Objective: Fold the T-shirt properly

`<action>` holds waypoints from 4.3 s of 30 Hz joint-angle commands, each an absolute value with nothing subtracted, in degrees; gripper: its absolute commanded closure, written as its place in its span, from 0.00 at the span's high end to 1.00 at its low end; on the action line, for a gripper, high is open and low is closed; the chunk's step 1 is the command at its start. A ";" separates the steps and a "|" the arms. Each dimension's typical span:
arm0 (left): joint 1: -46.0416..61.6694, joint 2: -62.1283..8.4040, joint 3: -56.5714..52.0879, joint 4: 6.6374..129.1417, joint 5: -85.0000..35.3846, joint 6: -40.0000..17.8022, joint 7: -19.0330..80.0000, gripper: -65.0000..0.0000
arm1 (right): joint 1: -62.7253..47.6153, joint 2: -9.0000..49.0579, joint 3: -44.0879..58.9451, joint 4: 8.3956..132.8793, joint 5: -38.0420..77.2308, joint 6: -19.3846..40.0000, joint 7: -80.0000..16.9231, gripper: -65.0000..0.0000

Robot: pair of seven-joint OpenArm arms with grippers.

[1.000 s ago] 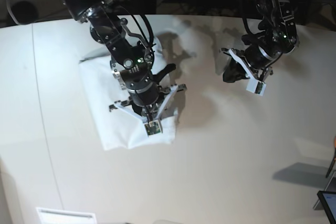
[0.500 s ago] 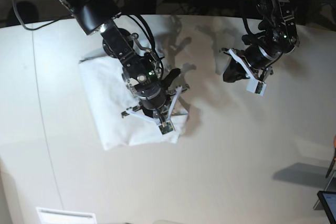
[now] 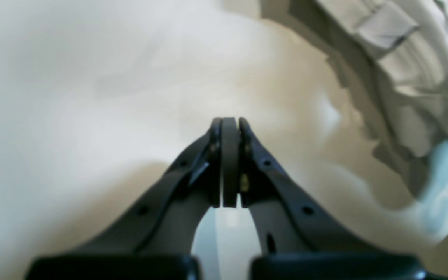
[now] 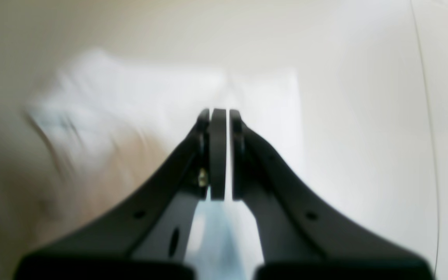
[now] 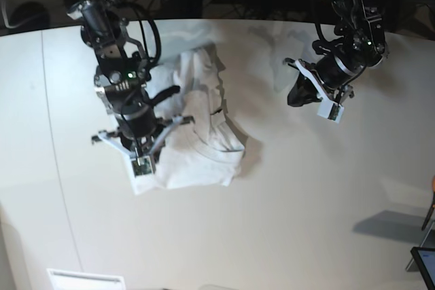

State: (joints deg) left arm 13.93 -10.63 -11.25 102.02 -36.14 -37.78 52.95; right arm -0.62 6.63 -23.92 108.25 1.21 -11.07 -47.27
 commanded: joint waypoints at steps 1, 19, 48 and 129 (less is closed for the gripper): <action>13.49 -11.12 -9.98 104.31 -37.32 -38.37 51.65 0.00 | -0.57 6.64 -23.69 110.46 0.75 -11.03 -44.88 0.02; 3.74 -9.10 19.82 110.46 -37.23 -33.63 51.21 0.00 | -18.07 7.78 -17.71 114.24 0.75 -11.12 -38.20 0.02; 1.89 -12.00 27.38 102.81 -27.56 -26.07 51.56 0.00 | -19.65 7.52 -10.86 113.80 0.75 -10.95 -31.60 0.02; -27.38 -7.96 17.80 59.56 -25.89 -23.87 37.93 0.00 | -19.38 11.47 -4.18 109.41 0.92 -10.68 -35.12 0.03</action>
